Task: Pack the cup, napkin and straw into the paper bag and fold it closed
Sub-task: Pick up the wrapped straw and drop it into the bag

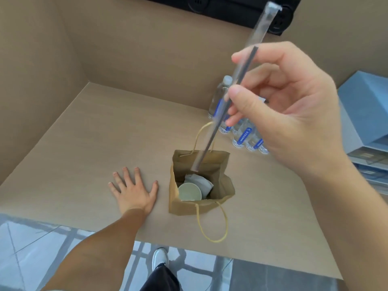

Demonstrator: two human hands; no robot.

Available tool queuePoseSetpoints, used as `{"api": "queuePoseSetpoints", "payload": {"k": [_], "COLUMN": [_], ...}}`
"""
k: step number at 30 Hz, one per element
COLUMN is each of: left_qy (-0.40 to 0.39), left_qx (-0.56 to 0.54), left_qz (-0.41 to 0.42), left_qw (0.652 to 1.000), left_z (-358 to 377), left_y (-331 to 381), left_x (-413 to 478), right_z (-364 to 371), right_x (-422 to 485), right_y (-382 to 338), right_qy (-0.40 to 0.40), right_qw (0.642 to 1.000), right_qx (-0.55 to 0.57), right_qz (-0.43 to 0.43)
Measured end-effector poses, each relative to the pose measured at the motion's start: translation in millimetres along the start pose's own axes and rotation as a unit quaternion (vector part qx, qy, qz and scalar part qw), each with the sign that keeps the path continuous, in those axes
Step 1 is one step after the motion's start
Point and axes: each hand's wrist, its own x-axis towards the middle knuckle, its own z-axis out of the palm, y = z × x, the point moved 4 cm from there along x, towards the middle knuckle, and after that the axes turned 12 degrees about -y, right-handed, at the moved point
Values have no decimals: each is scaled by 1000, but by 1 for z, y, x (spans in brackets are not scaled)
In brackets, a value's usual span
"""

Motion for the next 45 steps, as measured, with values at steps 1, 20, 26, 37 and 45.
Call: {"api": "queuePoseSetpoints", "payload": {"k": [1,20,26,37,45], "left_qy": [2,-3,-7,-2,-59], "left_qx": [0,-6,-4,-2,7], "left_qz": [1,11,9,11,15], "left_qw": [1000,1000,1000,1000,998], "left_z": [0,-2,-1,0,0], "left_y": [0,1,0,-1,-2], "left_x": [0,-2,-1,-1,2], "right_z": [0,31,33,24,-3], "right_x": [-6,-68,-63,-68,-105], "right_y": [1,113,112,110,144], "right_qy": [1,-99,-132,-119,16], "right_qw": [1000,919,899,904,913], "right_qx": [-11,-237,-267,-255,-136], "right_qz": [6,300,321,321,384]}}
